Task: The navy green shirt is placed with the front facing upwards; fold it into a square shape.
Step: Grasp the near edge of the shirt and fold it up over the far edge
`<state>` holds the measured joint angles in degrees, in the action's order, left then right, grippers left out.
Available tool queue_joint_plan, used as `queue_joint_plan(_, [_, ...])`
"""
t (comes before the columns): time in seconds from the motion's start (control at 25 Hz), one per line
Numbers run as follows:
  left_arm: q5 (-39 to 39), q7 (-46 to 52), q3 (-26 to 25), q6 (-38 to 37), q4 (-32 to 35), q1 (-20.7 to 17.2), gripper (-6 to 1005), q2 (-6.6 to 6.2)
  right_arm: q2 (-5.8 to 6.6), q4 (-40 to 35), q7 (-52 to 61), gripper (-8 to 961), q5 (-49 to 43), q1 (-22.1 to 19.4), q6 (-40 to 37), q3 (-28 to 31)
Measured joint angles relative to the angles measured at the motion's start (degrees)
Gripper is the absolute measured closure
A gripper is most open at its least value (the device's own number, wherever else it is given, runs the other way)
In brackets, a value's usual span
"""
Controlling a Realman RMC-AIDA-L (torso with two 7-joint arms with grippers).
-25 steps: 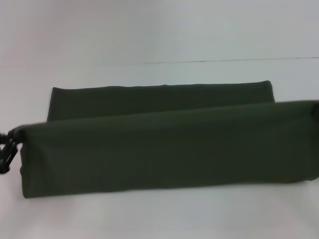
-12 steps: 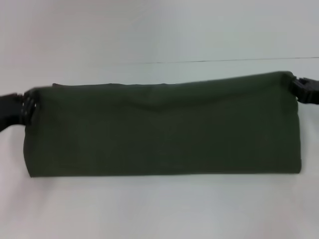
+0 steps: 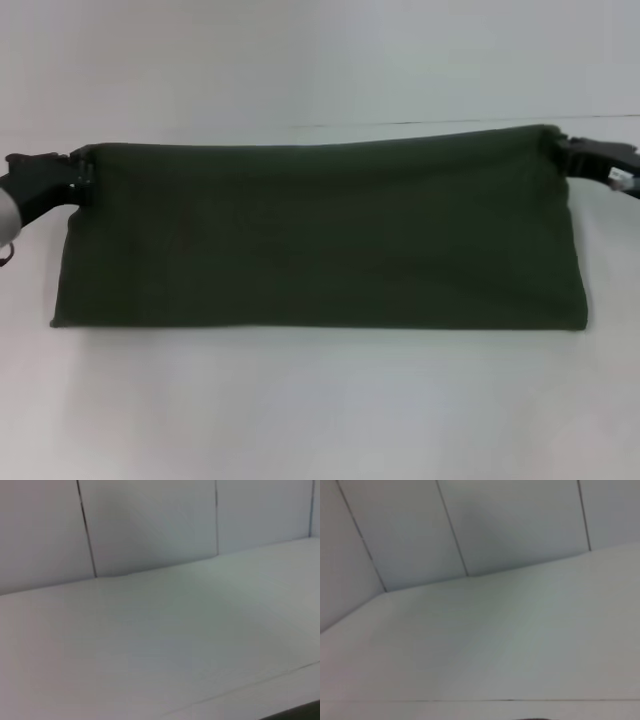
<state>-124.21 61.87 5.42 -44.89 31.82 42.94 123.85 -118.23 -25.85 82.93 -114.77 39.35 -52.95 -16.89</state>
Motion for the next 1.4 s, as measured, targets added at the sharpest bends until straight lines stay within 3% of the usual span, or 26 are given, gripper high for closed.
queue_joint_plan(0.44, [5.45,-0.50,7.70,14.34,-3.88,2.60,956,0.05,-1.22,4.78,-3.60,903,0.08,3.73,9.80,-1.44])
queue_joint_plan(0.92, [11.58,-6.71,8.16,16.26,-6.69,3.24,955,0.05,-1.30,6.07,-3.91,903,0.61,5.26,13.84,-2.72])
queue_joint_plan(1.4, [12.13,-8.03,8.21,18.90,-8.22,4.68,937,-0.33,-1.30,5.85,-4.10,873,0.87,5.48,14.52,-2.71])
